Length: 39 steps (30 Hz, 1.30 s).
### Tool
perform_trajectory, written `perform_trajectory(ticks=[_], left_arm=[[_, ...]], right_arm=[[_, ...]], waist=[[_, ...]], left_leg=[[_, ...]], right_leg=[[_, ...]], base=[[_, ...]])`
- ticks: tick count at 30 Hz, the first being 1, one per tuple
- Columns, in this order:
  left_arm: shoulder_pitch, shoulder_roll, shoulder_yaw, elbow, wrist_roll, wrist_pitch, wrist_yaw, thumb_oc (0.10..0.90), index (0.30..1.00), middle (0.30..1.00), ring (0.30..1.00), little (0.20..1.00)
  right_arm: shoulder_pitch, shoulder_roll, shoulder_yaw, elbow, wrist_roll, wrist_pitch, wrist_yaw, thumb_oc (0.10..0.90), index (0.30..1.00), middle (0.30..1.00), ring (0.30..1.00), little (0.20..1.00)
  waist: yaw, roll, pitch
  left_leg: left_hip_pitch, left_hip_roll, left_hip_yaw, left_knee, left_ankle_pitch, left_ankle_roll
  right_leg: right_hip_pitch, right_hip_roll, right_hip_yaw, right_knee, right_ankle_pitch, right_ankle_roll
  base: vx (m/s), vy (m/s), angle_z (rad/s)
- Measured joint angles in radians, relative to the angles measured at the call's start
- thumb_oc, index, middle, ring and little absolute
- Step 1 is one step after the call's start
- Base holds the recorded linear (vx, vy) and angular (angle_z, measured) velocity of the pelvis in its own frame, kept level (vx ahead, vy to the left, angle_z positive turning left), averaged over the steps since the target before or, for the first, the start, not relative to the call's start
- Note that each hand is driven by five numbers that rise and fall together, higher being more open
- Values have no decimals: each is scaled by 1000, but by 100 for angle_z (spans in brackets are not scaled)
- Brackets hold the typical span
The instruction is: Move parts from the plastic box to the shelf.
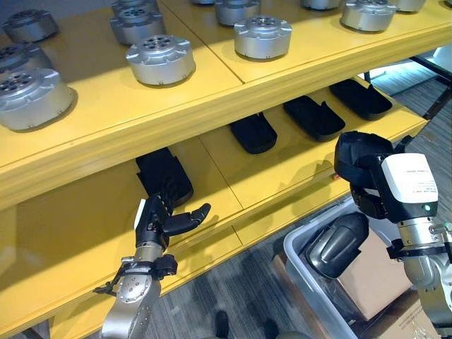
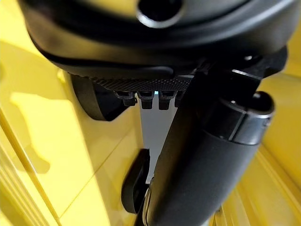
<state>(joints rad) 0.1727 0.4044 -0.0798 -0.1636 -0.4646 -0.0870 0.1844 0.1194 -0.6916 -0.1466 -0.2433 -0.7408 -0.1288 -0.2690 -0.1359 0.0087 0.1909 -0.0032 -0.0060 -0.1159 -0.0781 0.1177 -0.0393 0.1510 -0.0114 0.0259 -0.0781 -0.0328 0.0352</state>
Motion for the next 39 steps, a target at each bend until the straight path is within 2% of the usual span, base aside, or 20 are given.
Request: perform_trajectory(ticks=[3,4,5,6,7,8,9,10,12,13,14,16,18,19,20,22,25,29,32,39], left_arm=[[11,1,-14,8,-2,3,-1,900,1000,1000,1000,1000],[10,0,-27,17,-5,4,-1,900,1000,1000,1000,1000],[17,-2,-36,17,-9,8,-2,900,1000,1000,1000,1000],[18,0,-36,20,-14,8,-4,900,1000,1000,1000,1000],[18,11,-35,28,-35,10,-10,900,1000,1000,1000,1000],[18,18,-27,34,-41,12,-16,900,1000,1000,1000,1000],[18,12,-23,34,-41,13,-16,900,1000,1000,1000,1000],[15,3,-27,35,-41,14,-17,900,1000,1000,1000,1000],[7,2,-38,33,-41,14,-23,900,1000,1000,1000,1000],[14,-1,-39,31,-41,14,-22,900,1000,1000,1000,1000],[12,0,-45,32,-41,15,-21,900,1000,1000,1000,1000],[-6,8,-44,33,-41,15,-15,900,1000,1000,1000,1000],[-28,9,-45,35,-42,15,-14,900,1000,1000,1000,1000],[-41,12,-45,34,-41,15,-16,900,1000,1000,1000,1000],[-49,17,-44,33,-42,15,-16,900,1000,1000,1000,1000],[-49,22,-43,34,-42,15,-16,900,1000,1000,1000,1000],[-48,26,-41,32,-42,14,-18,900,1000,1000,1000,1000],[-45,23,-42,32,-43,14,-22,900,1000,1000,1000,1000],[-47,21,-43,31,-43,14,-23,900,1000,1000,1000,1000],[-51,19,-42,31,-42,14,-20,900,1000,1000,1000,1000]], right_arm=[[-1,-5,-7,0,0,-1,-1,400,300,300,300,300],[-1,-19,-8,0,0,0,-1,400,300,300,300,300],[-2,-37,-13,-1,0,-6,-3,400,300,300,300,300],[-2,-38,-19,-1,-1,-10,-4,400,300,300,300,300],[-2,-24,-20,0,-1,-12,-6,400,300,300,300,300],[-1,-20,-23,-1,-1,-14,-13,400,300,300,300,300],[4,-23,-38,-2,-2,-16,-24,400,300,300,300,300],[16,-22,-63,-3,-2,-14,-36,400,300,300,300,300],[37,-19,-93,-2,-1,6,-49,400,300,300,300,300],[39,-28,-98,0,-1,13,-52,400,300,300,300,300],[38,-50,-106,0,-2,14,-71,400,300,300,300,300],[42,-39,-106,2,-2,22,-88,400,300,300,300,300],[42,-36,-106,2,-4,22,-100,400,300,300,300,300],[34,-24,-106,2,-4,23,-109,400,300,300,300,300],[30,-11,-106,2,-4,23,-110,400,300,300,300,300],[31,15,-103,1,-5,18,-112,400,300,300,300,300],[32,17,-103,2,-6,30,-113,400,300,300,300,300],[33,16,-104,1,-15,43,-113,400,300,300,300,300],[35,13,-113,1,-35,63,-113,400,300,300,300,300],[27,-44,-114,-5,-43,67,-112,400,300,300,300,300]], waist=[[4,4,2],[-2,6,5],[2,9,7],[4,1,14],[20,-18,21],[28,-36,26],[21,-55,37],[2,-48,35],[-13,-28,32],[-13,-19,32],[-16,17,41],[-37,21,44],[-38,18,48],[-34,20,48],[-25,16,50],[-11,11,52],[0,18,51],[-1,25,48],[-1,27,47],[12,22,48]], left_leg=[[-40,-9,0,42,13,-20],[-56,-11,2,61,24,-36],[-65,1,57,57,8,-79],[-71,14,104,83,-43,-60],[-75,34,147,168,-92,-1],[-64,72,149,222,-116,-13],[-59,132,168,241,-123,-25],[-48,200,163,219,-110,-66],[-35,272,163,163,-81,-95],[-12,289,163,132,-1,-79],[-3,299,170,119,68,-89],[9,288,195,80,33,-109],[3,278,215,50,23,-103],[3,271,219,35,-10,-119],[3,264,223,28,-18,-136],[1,249,226,28,-23,-124],[-16,242,225,49,-27,-116],[-44,233,226,74,-33,-107],[-50,221,233,81,-34,-107],[-47,197,262,80,-41,-95]], right_leg=[[-7,2,-45,19,-20,-7],[-13,-7,-71,31,-27,-16],[-18,-14,-95,37,-22,-40],[-16,-22,-110,37,-15,-53],[-17,-39,-102,49,-15,-54],[-23,-65,-92,57,-15,-54],[-24,-77,-94,63,-16,-50],[-23,-81,-100,65,-17,-42],[-27,-74,-116,74,-22,-34],[-34,-72,-110,89,-27,-20],[-47,-64,-109,124,-40,7],[-89,-72,-118,201,-69,42],[-131,-101,-114,251,-76,60],[-134,-111,-114,252,-89,78],[-145,-111,-113,266,-102,88],[-149,-126,-103,268,-102,93],[-157,-139,-95,263,-103,99],[-167,-139,-96,261,-93,104],[-156,-161,-100,226,-74,113],[-133,-179,-89,159,-41,128]], base=[[-88,-49,56],[-13,22,60],[-6,15,55],[29,37,20],[40,51,-8],[67,127,-7],[72,124,18],[42,76,45],[20,88,32],[2,190,-4],[-27,199,0],[20,183,26],[87,193,24],[93,217,17],[101,211,11],[140,264,1],[149,279,2],[101,157,-1],[92,155,0],[49,80,-6]])
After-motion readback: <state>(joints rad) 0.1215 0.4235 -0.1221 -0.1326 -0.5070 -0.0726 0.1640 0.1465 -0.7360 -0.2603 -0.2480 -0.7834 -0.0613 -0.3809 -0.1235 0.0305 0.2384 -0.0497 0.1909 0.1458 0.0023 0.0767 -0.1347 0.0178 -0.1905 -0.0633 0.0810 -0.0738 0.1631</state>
